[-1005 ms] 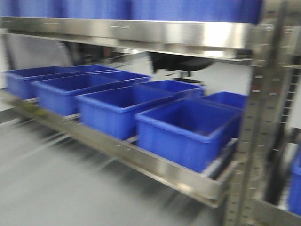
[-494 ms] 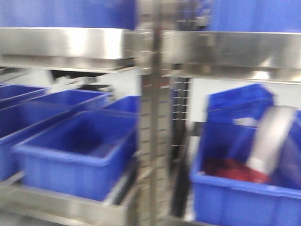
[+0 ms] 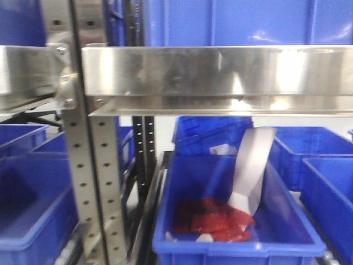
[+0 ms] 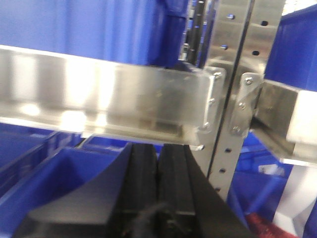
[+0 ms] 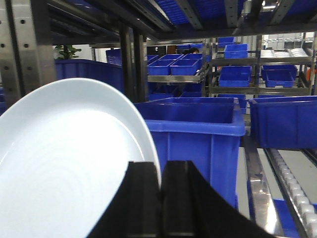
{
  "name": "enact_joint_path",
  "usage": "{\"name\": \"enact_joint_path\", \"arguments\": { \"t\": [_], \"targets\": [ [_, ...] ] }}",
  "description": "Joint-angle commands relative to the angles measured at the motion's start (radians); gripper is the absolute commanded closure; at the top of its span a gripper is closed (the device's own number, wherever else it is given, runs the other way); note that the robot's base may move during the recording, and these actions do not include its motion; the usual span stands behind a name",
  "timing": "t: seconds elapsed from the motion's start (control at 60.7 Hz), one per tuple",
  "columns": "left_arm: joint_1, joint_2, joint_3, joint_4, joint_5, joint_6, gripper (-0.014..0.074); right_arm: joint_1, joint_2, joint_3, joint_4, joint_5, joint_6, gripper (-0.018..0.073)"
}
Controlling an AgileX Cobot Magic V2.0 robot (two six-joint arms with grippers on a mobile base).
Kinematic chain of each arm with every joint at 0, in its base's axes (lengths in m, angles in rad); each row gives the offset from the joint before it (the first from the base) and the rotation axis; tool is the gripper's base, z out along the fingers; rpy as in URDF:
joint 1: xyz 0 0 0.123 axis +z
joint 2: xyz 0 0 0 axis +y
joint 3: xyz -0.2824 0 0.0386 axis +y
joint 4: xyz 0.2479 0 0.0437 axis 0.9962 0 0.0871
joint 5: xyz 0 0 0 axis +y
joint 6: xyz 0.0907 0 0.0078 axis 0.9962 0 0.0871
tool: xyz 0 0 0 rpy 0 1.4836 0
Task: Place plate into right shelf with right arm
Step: 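Lower the held plate upright into the blue bin with red items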
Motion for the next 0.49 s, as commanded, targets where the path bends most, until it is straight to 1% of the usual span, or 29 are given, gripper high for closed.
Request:
{"name": "enact_joint_path", "arguments": {
  "t": [0.0,0.478],
  "targets": [
    [-0.002,-0.01,0.007,0.0,-0.089,-0.006,0.0643,-0.004,0.017,-0.03,-0.017,-0.093,-0.005,0.0505],
    [-0.002,-0.01,0.007,0.0,-0.089,-0.006,0.0643,-0.004,0.017,-0.03,-0.017,-0.093,-0.005,0.0505]
  ]
}}
